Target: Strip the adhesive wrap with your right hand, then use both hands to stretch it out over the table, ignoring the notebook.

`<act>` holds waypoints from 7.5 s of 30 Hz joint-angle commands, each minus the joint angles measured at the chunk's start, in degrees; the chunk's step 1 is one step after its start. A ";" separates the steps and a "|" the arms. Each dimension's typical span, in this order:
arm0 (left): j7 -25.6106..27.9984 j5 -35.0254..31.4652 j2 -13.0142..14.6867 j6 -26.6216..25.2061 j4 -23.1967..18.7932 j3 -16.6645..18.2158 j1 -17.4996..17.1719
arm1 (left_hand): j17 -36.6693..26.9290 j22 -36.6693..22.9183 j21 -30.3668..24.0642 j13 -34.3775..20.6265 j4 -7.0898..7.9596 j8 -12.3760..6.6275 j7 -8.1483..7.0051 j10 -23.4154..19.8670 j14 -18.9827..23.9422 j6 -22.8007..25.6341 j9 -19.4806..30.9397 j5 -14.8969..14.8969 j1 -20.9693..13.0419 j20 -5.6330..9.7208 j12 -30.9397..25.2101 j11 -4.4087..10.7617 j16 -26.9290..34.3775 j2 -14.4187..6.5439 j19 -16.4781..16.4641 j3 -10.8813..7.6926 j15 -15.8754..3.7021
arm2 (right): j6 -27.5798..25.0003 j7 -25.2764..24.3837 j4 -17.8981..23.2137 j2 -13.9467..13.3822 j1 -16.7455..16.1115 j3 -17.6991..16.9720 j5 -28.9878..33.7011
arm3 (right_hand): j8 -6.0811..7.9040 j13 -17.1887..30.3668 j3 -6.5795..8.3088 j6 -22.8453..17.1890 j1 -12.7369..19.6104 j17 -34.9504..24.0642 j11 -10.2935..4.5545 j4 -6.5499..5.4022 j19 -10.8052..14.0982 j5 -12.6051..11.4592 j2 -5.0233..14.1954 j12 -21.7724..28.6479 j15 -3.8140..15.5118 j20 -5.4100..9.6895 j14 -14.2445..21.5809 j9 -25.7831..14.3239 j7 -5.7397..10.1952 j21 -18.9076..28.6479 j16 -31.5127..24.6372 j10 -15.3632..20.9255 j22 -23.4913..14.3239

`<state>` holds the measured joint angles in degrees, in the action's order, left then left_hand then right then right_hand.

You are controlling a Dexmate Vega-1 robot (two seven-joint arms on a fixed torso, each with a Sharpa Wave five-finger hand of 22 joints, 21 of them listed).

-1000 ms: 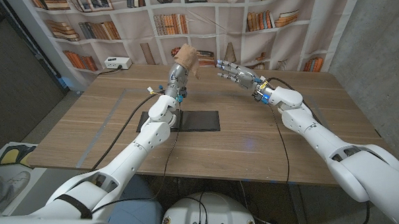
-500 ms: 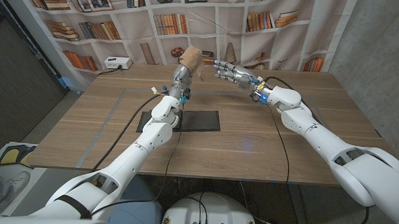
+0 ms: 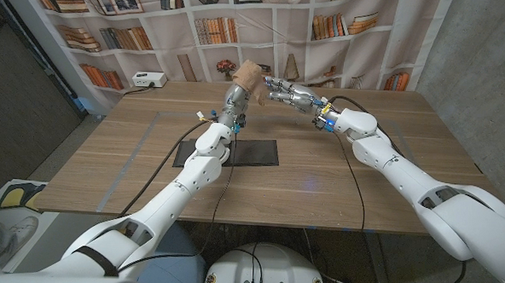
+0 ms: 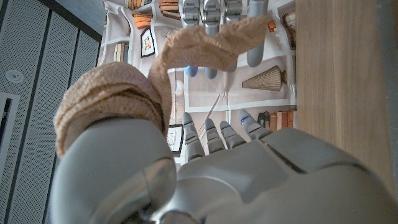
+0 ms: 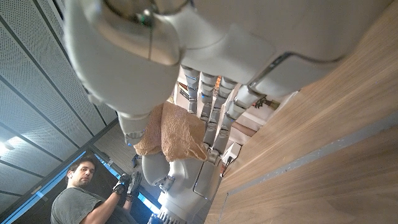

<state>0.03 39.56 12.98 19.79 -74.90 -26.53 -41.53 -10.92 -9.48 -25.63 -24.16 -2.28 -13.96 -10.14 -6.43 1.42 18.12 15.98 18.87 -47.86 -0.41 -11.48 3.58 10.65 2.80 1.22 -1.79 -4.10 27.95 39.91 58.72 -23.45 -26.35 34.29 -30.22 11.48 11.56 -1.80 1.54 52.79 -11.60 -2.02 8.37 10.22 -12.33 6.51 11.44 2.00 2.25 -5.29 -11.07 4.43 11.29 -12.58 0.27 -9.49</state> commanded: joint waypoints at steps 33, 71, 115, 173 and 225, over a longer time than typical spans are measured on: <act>2.27 -3.92 0.10 -0.17 0.09 -1.69 0.12 | 0.07 -0.22 3.15 2.17 -0.54 0.91 -0.47 -0.23 0.16 0.76 -0.36 4.86 -2.48 0.19 -0.78 0.51 0.56 -1.18 -1.29 1.84 -0.04 | -0.11 7.77 -3.58 2.97 0.71 -0.56 -5.36 | 0.31 3.56 4.92 0.61 4.96 -7.87 -1.03 -0.58 15.28 0.59 3.38 5.15 5.97 1.40 14.03 -0.50 1.08 4.16 -10.31 11.28 -1.25; 2.56 -2.76 1.50 -0.90 -2.09 -0.80 -2.03 | 0.05 -0.25 4.61 3.14 -0.26 0.53 -1.92 -0.55 0.64 2.50 -0.55 6.33 -2.99 -0.22 -0.98 0.48 0.69 -1.94 -1.87 2.70 -0.03 | -4.39 3.66 3.36 0.97 -2.12 -0.54 -5.06 | 5.48 16.70 10.54 -25.55 14.57 -26.89 -6.72 0.09 29.68 0.76 2.63 23.85 11.47 5.62 46.91 -1.63 2.69 23.42 -26.52 31.69 -9.97; 2.34 -2.44 -0.32 0.60 0.72 -0.93 -1.30 | -0.14 -0.33 6.36 4.24 1.26 0.37 -2.46 -1.52 0.80 4.61 -0.87 7.78 -2.70 -0.20 -1.39 0.46 0.74 -5.31 -2.61 3.15 -0.27 | -7.08 2.10 4.49 1.56 -1.39 1.69 -3.28 | 5.54 18.71 12.07 -42.96 9.28 -38.82 -6.04 -6.78 30.31 0.05 5.42 34.31 10.85 6.97 63.06 -3.19 3.17 42.37 -23.34 49.82 -12.21; 4.34 -1.88 -0.07 2.78 0.50 1.10 -2.94 | -0.03 -0.38 8.07 5.42 2.48 -0.61 -2.51 -3.07 1.72 9.14 -1.31 8.39 -2.04 -0.42 -1.88 1.00 0.78 -6.35 -4.08 4.91 -0.26 | -7.22 5.91 -1.04 3.56 1.72 1.12 -4.52 | 0.75 33.84 28.64 -44.23 12.07 -59.07 -3.54 -7.58 32.36 0.99 3.80 41.10 10.67 9.96 68.19 -14.63 -0.03 69.63 -40.72 45.56 -18.35; 11.90 -3.12 -2.34 7.23 0.22 3.68 -5.31 | 0.03 -0.44 10.36 7.43 7.58 -0.98 -2.32 -9.17 6.87 15.19 -2.56 8.41 2.98 1.24 -3.23 3.08 1.34 -7.66 -8.27 9.36 -3.12 | -8.59 0.57 2.21 -0.49 -0.86 -2.20 -5.44 | 0.26 33.24 30.38 -45.42 11.26 -58.90 -3.45 -7.48 31.43 1.40 3.89 41.25 10.63 9.94 67.89 -15.72 -0.74 73.66 -43.73 47.14 -15.31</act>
<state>11.07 36.78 10.63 26.80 -74.51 -23.10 -46.74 -10.79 -9.74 -15.45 -16.74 5.31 -14.86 -12.37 -15.16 7.80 32.88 13.30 27.34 -44.87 0.72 -14.63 6.55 12.08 -5.58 -6.67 6.91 -6.97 19.24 42.05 59.79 -22.93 -26.17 33.21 -35.05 11.37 44.81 28.17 -43.12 64.17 -70.56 -5.46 0.87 41.83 -11.01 10.34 52.48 11.25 4.50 62.56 -26.46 3.79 84.55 -55.94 46.86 -24.89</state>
